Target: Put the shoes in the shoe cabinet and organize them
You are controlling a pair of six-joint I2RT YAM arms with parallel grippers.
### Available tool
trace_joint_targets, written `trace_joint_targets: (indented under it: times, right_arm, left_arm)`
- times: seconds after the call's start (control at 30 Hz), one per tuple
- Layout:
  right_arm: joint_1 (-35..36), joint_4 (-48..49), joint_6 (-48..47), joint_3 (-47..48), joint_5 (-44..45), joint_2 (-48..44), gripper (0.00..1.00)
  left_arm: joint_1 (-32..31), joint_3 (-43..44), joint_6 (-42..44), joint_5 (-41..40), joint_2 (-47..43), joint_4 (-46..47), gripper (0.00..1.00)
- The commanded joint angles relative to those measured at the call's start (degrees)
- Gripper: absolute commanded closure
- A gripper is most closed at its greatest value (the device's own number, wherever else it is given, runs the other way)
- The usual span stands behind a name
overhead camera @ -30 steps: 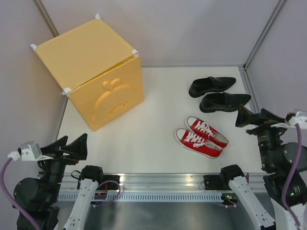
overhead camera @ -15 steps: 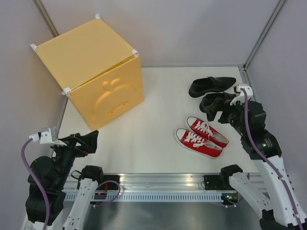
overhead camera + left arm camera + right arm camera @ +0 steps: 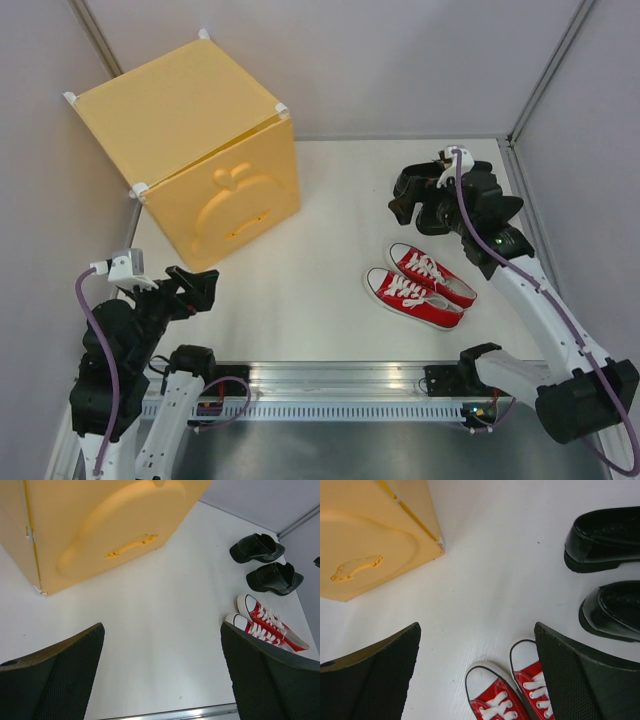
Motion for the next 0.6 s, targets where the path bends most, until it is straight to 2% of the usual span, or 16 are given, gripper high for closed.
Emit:
trace_joint_targets:
  times: [0.0,0.27,0.57]
  right_arm:
    - [1.65,10.58,-0.45,-0.04,-2.70,4.25,0.02]
    - [8.07,18.67,-7.21,2.68,-2.00,13.22,0.02]
    - [9.30,24.21,-10.03,8.21,-7.01,20.52,0.02]
  left_arm:
    - [-0.16,-0.87,-1.62,1.58,1.67,2.27,0.00]
    - [-0.16,-3.07,-2.59,2.02,2.37,3.23,0.00]
    - [-0.16,-3.95,-3.03,1.06,2.99,3.32,0.00]
